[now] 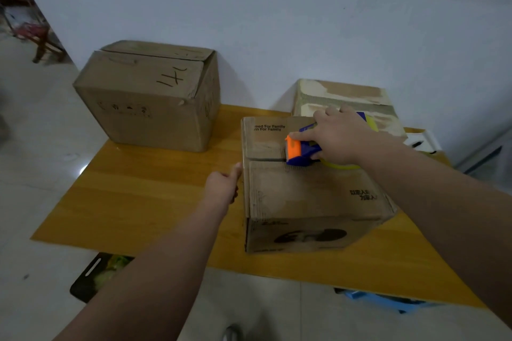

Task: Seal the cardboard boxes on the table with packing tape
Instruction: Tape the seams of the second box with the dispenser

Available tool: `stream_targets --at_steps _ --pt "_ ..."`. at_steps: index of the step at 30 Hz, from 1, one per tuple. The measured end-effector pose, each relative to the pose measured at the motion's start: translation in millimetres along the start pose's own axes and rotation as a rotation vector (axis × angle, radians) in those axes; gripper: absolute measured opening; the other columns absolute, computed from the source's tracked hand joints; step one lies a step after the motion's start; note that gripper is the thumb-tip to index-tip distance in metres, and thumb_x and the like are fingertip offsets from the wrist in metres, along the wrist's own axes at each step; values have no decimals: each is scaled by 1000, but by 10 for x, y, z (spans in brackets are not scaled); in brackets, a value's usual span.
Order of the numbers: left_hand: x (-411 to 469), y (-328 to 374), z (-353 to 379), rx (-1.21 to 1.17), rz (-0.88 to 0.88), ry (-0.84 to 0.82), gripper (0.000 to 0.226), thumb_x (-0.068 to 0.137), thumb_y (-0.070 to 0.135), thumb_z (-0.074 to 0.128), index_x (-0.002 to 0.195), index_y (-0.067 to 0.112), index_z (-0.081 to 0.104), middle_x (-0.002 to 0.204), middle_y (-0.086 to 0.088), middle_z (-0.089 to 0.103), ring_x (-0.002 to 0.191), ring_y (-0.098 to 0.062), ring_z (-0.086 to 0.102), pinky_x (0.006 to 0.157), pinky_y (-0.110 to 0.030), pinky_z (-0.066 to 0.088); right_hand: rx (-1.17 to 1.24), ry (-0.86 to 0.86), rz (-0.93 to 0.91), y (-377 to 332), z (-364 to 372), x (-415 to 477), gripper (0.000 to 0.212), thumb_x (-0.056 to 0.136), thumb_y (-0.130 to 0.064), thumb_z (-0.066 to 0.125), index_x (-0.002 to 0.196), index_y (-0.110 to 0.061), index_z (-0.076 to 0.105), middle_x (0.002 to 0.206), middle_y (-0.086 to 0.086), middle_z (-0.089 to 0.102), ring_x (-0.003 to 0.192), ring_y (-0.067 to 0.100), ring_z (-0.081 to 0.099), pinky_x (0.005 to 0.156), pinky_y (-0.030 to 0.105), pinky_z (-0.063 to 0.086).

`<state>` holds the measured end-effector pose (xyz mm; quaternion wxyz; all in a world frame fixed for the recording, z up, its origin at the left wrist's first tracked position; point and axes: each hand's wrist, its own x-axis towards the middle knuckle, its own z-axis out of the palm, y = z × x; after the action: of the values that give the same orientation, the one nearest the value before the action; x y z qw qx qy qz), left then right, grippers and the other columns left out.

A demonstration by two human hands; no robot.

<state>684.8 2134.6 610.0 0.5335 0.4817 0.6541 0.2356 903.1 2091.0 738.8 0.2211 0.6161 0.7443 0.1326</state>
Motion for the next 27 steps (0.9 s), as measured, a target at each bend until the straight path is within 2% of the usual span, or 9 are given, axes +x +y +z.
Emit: stream_targets --at_steps 2,4,6,9,13,18,20,23,27 --pt "6 0 -1 56 -17 -6 51 90 56 49 75 8 53 70 -8 54 55 -18 47 54 -31 41 3 0 4 3 1 -3 61 91 -58 47 144 -51 17 133 9 42 121 31 40 95 43 32" --pt "-10 26 -31 95 -98 -9 66 86 62 49 112 2 54 98 -15 61 68 -21 56 57 -31 44 6 1 6 0 -4 -4 62 91 -58 47 144 -51 17 133 9 42 121 31 40 95 43 31" --pt "-4 20 -87 143 -161 30 83 85 60 54 139 2 30 129 -18 49 101 -31 56 73 -38 50 13 4 8 -5 -10 -10 62 91 -58 48 144 -51 18 133 9 42 121 30 40 95 43 32" --pt "-3 130 -140 81 83 186 57 95 42 47 139 7 36 140 -14 41 122 -31 44 98 -41 42 18 10 10 -11 -12 -19 62 91 -57 48 144 -51 18 132 9 43 121 30 40 95 43 32" --pt "-180 396 54 -151 255 -162 71 90 67 29 149 30 16 152 3 26 137 -23 28 107 -39 26 23 23 7 -12 -21 -32 62 90 -57 49 144 -51 18 131 9 43 121 30 40 95 43 31" --pt "-228 276 72 -140 212 -353 106 76 66 57 148 33 -15 155 1 20 133 -21 34 96 -34 40 34 33 -6 4 -30 -66 65 90 -59 48 145 -49 17 132 8 44 121 30 41 94 43 31" --pt "-172 321 30 56 261 -325 124 62 72 62 146 31 -20 158 1 5 142 -24 17 105 -40 30 60 29 -18 48 -46 -81 68 88 -62 48 146 -48 17 131 7 44 119 29 42 92 41 32" --pt "-57 417 16 768 621 -173 132 48 91 46 145 33 -22 154 6 -25 139 -20 -25 111 -47 -8 77 5 -45 171 -82 -95 76 81 -71 49 146 -49 16 125 5 45 108 25 46 82 37 34" --pt "67 505 5 1064 798 -278 128 49 96 32 149 29 -10 156 8 -17 139 -12 -25 110 -43 -16 174 -67 -70 319 -144 -83 90 71 -78 54 147 -48 15 110 0 43 82 14 37 57 27 28"
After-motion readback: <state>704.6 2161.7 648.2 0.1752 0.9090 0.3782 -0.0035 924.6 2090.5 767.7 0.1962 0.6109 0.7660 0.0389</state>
